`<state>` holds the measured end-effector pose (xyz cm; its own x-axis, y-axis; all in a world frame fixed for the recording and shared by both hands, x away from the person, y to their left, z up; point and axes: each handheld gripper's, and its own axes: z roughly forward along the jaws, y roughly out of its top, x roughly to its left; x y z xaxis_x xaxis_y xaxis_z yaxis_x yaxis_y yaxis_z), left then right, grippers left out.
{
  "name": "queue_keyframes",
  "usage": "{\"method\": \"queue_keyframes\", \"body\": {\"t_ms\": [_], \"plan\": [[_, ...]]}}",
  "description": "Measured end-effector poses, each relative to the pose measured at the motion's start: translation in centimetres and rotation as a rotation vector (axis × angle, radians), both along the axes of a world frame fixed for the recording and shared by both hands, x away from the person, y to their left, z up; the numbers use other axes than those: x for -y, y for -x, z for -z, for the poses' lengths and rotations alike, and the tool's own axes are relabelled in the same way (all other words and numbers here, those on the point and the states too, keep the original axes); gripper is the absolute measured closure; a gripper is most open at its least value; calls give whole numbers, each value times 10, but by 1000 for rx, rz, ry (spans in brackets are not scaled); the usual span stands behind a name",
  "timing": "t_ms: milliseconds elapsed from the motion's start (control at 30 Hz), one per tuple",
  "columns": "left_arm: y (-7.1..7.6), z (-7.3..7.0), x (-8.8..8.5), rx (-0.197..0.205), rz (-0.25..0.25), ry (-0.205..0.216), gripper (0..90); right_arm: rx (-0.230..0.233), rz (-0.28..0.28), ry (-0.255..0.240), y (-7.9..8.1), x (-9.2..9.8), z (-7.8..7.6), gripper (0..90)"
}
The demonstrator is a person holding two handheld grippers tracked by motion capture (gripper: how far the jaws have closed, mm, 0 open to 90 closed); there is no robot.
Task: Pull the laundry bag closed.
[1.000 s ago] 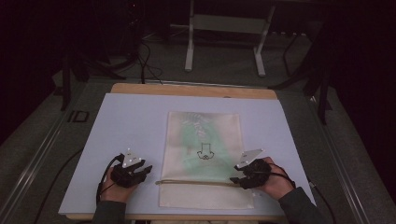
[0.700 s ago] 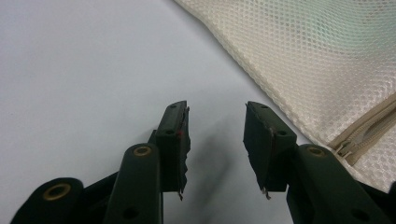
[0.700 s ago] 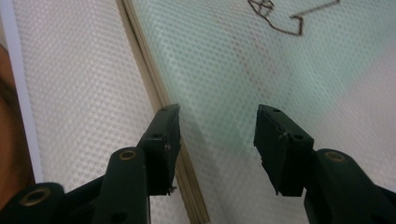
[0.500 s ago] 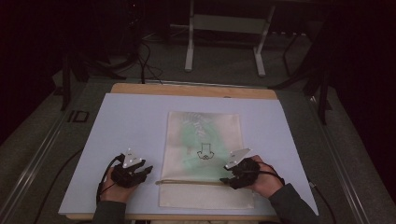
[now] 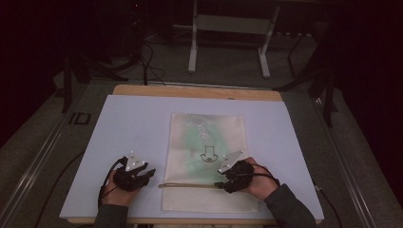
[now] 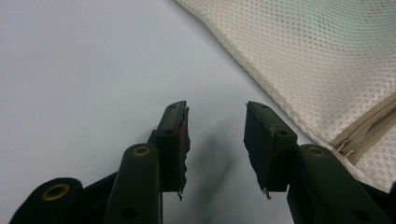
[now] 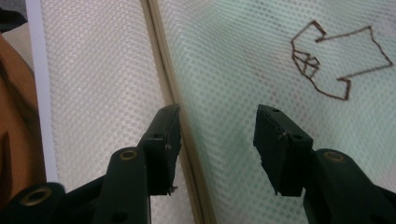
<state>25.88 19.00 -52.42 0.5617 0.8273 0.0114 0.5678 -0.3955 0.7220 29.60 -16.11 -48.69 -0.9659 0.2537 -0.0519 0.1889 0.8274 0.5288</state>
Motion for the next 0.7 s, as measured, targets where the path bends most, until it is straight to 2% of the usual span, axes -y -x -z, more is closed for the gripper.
{"method": "queue_keyframes", "body": {"t_ms": [700], "plan": [[0,0,0,1,6,-1,588,-7,-73,-9,0,-32,1,513]]}}
